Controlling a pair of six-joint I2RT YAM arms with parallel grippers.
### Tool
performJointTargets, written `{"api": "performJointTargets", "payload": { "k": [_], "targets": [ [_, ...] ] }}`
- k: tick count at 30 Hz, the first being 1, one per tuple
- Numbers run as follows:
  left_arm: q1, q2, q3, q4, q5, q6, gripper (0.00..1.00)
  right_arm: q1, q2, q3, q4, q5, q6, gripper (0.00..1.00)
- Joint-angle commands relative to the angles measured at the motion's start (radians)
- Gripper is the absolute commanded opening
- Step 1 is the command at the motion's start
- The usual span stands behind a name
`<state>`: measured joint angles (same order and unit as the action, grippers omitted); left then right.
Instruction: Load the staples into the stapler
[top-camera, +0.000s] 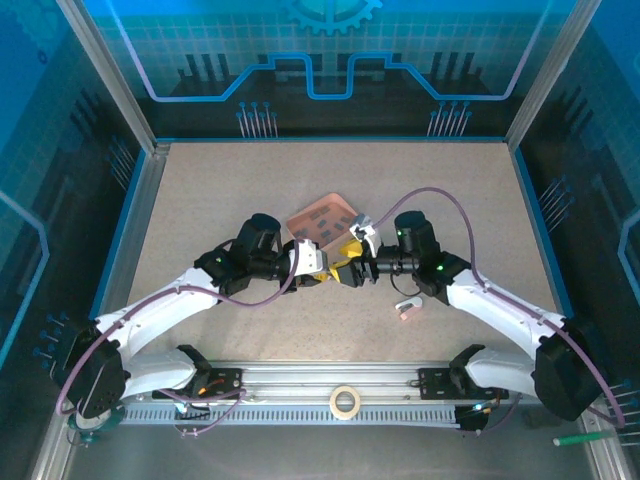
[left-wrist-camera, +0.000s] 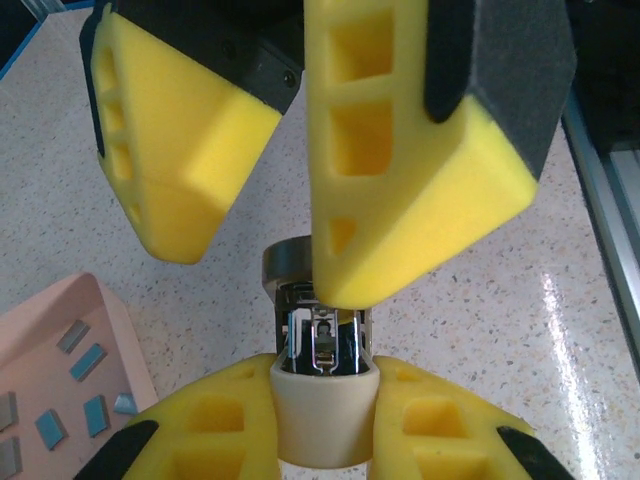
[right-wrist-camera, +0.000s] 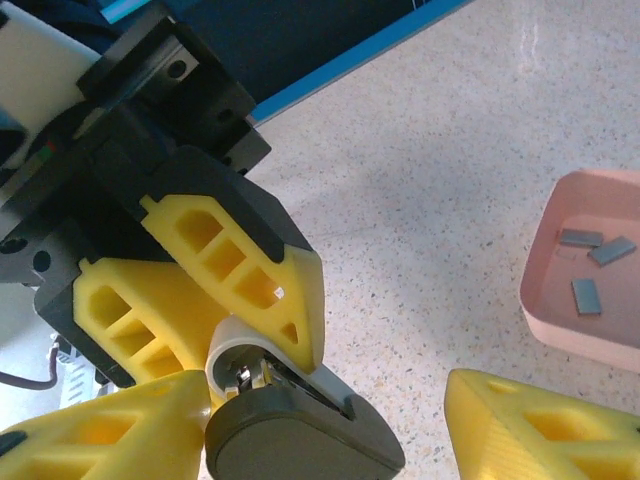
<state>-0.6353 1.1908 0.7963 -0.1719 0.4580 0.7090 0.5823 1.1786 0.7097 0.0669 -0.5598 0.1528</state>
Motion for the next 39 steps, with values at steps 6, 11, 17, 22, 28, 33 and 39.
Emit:
{"api": "performJointTargets", "payload": {
  "k": [6,11,17,22,28,33,39],
  "targets": [
    [-0.011,-0.037,0.027,-0.005,-0.014,0.024,0.10,-0.032,-0.017,-0.001,-0.116,0.112,0.021,0.59],
    [-0.013,-0.040,0.026,-0.005,-0.012,0.023,0.10,-0.070,-0.016,-0.044,-0.136,0.122,0.027,0.57],
    [-0.013,-0.048,0.016,0.017,-0.006,0.007,0.10,-0.099,-0.024,-0.080,-0.137,0.139,0.040,0.57],
    [-0.013,-0.062,-0.002,0.062,-0.006,-0.021,0.10,-0.110,-0.044,-0.108,-0.122,0.141,0.081,0.58],
    [-0.013,-0.068,-0.014,0.088,-0.002,-0.044,0.10,-0.111,-0.088,-0.144,-0.095,0.138,0.095,0.58],
    [-0.013,-0.066,-0.012,0.080,-0.010,-0.043,0.11,-0.111,-0.227,-0.191,-0.076,0.168,0.016,0.59],
    [-0.013,-0.055,0.003,0.054,-0.007,-0.031,0.11,-0.111,-0.349,-0.171,-0.120,0.191,-0.086,0.57]
  ]
}}
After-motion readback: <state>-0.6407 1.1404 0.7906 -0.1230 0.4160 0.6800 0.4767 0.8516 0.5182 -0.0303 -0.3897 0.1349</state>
